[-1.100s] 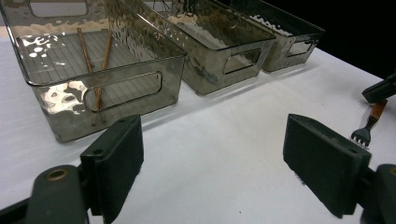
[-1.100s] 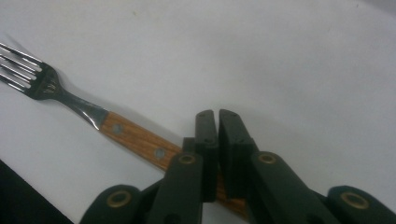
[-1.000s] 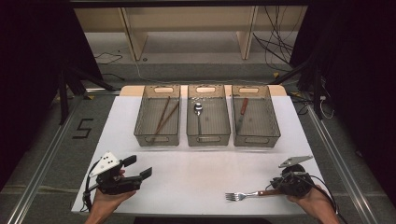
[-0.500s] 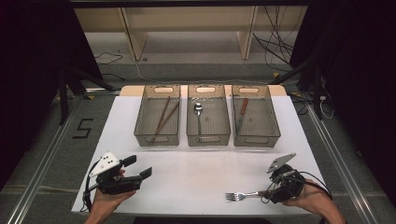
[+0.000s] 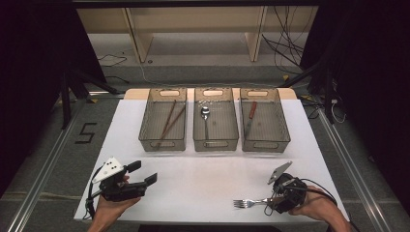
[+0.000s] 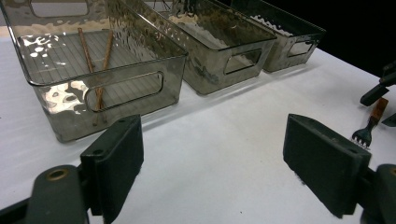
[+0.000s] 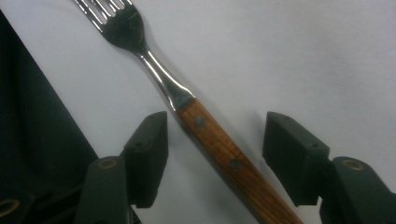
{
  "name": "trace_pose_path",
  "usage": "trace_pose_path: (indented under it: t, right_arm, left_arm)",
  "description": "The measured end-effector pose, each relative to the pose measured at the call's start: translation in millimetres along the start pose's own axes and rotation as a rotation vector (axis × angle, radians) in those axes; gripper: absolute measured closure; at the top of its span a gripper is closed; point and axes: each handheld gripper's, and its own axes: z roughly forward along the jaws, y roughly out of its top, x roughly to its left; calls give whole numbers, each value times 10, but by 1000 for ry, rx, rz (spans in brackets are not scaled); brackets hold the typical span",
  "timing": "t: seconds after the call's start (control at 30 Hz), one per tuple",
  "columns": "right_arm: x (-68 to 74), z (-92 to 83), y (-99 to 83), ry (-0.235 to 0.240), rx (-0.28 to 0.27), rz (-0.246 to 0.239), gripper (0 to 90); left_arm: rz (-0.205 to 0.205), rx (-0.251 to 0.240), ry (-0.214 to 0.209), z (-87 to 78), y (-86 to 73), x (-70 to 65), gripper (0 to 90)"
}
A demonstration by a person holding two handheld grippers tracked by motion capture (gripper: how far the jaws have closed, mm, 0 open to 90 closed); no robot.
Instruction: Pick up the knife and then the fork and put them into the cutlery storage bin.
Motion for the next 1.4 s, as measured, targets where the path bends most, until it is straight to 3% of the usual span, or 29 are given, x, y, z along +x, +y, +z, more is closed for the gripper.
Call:
trace_pose_path:
  t: [0.17, 0.4, 0.7, 0.9, 1.07, 1.2, 1.4]
  right_arm:
    - [7, 23, 21, 2, 17, -21, 523]
    - [33, 35, 64, -23, 50, -44, 575]
    - [72, 32, 92, -17, 65, -99, 700]
    - [103, 35, 111, -23, 78, -155, 753]
    - [126, 32, 119, -25, 86, -173, 771]
    - [129, 19, 121, -26, 78, -176, 774]
    - [112, -83, 125, -30, 13, -155, 775]
  left_arm:
    - [1, 0, -1, 0, 0, -1, 199]
    - [1, 0, -1, 0, 2, -3, 199]
    - [5, 3, -1, -2, 2, -3, 199]
    - [6, 3, -1, -2, 2, -4, 199]
    - [6, 4, -1, -1, 2, -5, 200]
    - [7, 5, 0, -2, 2, -3, 200]
    - [3, -1, 2, -2, 2, -3, 200]
